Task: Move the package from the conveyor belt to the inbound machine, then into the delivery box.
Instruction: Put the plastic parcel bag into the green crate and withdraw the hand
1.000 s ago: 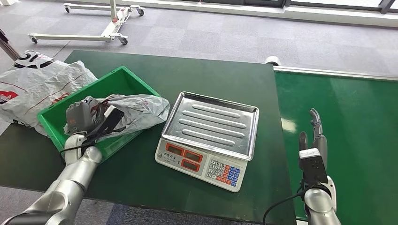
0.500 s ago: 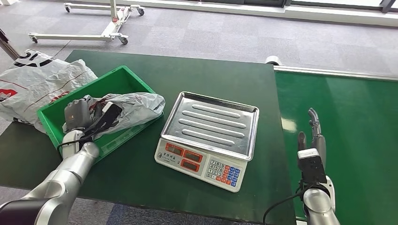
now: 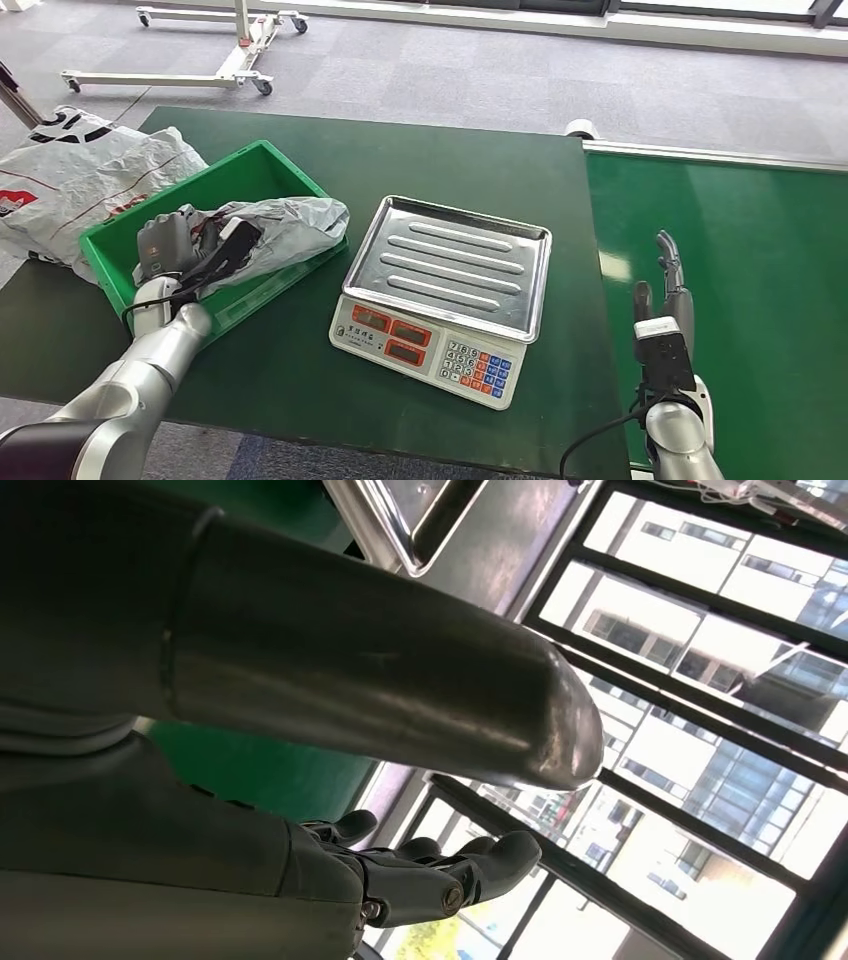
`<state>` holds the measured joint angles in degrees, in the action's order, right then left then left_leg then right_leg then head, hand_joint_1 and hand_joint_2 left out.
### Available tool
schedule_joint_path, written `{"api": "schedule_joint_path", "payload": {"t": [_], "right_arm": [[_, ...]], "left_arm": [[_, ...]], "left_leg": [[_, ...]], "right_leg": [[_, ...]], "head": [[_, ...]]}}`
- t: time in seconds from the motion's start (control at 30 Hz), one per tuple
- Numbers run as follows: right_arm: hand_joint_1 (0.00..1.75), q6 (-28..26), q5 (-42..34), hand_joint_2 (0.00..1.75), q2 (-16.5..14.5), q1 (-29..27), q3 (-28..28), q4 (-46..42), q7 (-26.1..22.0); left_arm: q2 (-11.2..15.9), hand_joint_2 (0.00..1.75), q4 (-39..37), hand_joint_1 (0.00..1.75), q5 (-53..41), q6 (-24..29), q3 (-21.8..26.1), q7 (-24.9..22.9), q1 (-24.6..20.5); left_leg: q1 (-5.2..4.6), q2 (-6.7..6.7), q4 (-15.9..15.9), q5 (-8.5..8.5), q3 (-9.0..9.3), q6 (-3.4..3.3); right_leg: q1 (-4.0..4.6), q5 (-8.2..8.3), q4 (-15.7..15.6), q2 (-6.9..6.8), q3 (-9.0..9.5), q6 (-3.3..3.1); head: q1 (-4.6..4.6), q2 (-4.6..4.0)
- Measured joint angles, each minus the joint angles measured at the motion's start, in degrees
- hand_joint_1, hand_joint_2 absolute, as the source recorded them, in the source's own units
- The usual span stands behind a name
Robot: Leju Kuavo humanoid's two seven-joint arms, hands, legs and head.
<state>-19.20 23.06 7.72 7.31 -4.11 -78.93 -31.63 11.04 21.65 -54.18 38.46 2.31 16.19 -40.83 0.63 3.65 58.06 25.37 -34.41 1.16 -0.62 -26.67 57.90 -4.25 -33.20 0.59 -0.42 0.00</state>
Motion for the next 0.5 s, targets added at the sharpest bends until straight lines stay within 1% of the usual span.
{"api": "schedule_joint_path", "payload": {"t": [0.1, 0.23, 0.37, 0.4, 0.5], "right_arm": [[0.0, -0.2, -0.9, 0.0, 0.1, -0.3, 0.0, 0.1, -0.5], [0.0, -0.2, -1.9, 0.0, 0.6, -1.0, 0.0, 0.3, -1.4], [0.0, -0.4, -1.8, 0.0, 0.7, -1.4, 0.0, 0.4, -1.2], [0.0, -0.7, -1.7, 0.0, 0.7, -1.6, 0.0, 0.3, -0.9], [0.0, -1.1, -1.3, 0.0, 0.8, -3.2, 0.0, -0.6, 0.0]], "left_arm": [[0.8, 1.75, -0.6, 1.75, -1.5, -0.2, 0.0, -1.6, -0.3], [1.3, 1.75, -1.3, 1.75, -2.0, -0.1, 0.0, -2.2, -0.4], [1.4, 1.75, -1.7, 1.75, -2.9, -0.2, 0.0, -2.6, -0.7], [1.4, 1.75, -1.8, 1.33, -3.3, -0.5, 0.0, -2.9, -0.8], [1.1, 0.44, -2.1, 0.02, -4.9, -1.6, 0.0, -4.0, -1.2]], "left_leg": [[0.01, 0.07, 0.0, -0.01, 0.0, 0.01], [0.01, 0.06, 0.0, -0.01, 0.0, 0.02], [0.01, 0.1, 0.0, -0.01, 0.0, 0.02], [0.01, 0.09, 0.0, -0.01, 0.0, 0.03], [0.0, 0.06, 0.0, -0.02, -0.01, 0.04]], "right_leg": [[0.01, 0.01, 0.0, 0.09, -0.06, -0.01], [0.0, 0.01, 0.0, 0.09, -0.06, -0.02], [0.0, 0.01, 0.0, 0.13, -0.11, -0.02], [0.0, 0.01, 0.0, 0.13, -0.13, -0.02], [0.0, 0.01, 0.0, 0.1, -0.13, -0.02]], "head": [[0.0, 0.0], [0.0, 0.0], [0.0, 0.0], [0.0, 0.0], [0.0, 0.0]]}}
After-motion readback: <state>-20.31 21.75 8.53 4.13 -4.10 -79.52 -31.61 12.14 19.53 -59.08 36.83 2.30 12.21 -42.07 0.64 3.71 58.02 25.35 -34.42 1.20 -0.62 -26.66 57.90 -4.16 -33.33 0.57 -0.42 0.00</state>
